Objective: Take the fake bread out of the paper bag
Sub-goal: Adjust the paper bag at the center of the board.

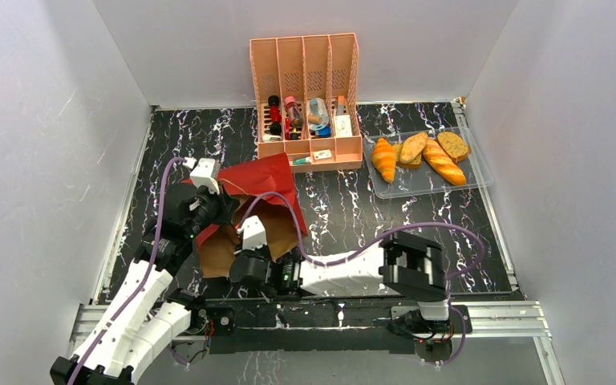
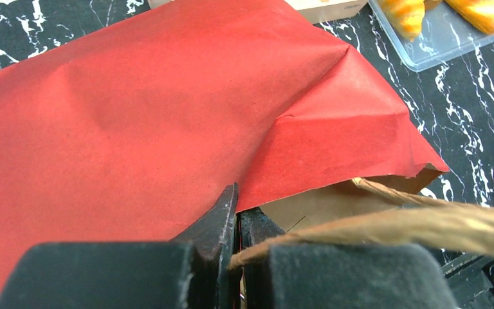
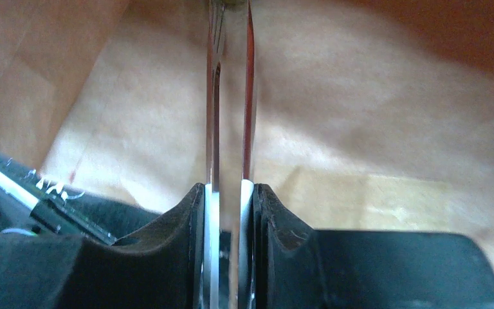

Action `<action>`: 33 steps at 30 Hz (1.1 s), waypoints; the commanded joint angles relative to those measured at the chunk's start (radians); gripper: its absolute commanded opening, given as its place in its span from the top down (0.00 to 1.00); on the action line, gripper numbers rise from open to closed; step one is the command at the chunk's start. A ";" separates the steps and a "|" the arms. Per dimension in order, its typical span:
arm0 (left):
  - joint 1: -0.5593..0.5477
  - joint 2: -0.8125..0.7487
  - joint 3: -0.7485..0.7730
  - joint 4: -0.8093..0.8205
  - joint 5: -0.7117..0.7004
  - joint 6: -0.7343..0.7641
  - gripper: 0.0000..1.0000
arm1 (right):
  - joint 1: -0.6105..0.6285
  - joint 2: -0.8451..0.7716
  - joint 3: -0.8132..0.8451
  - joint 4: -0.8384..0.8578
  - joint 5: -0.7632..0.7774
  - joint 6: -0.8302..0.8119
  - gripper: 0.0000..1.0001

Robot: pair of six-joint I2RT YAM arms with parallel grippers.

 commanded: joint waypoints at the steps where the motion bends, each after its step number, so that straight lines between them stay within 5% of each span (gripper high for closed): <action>1: 0.000 0.028 0.047 -0.011 -0.070 -0.040 1.00 | 0.065 -0.157 -0.048 0.021 0.035 0.024 1.00; 15: 0.000 0.086 0.111 -0.033 -0.255 -0.072 1.00 | 0.302 -0.321 -0.048 -0.322 0.254 0.253 1.00; 28: 0.000 0.277 0.248 -0.160 -0.525 -0.133 1.00 | 0.574 -0.404 0.103 -1.150 0.522 0.948 1.00; 33: 0.000 0.342 0.298 -0.180 -0.590 -0.126 1.00 | 0.623 -0.416 0.125 -1.262 0.543 1.094 1.00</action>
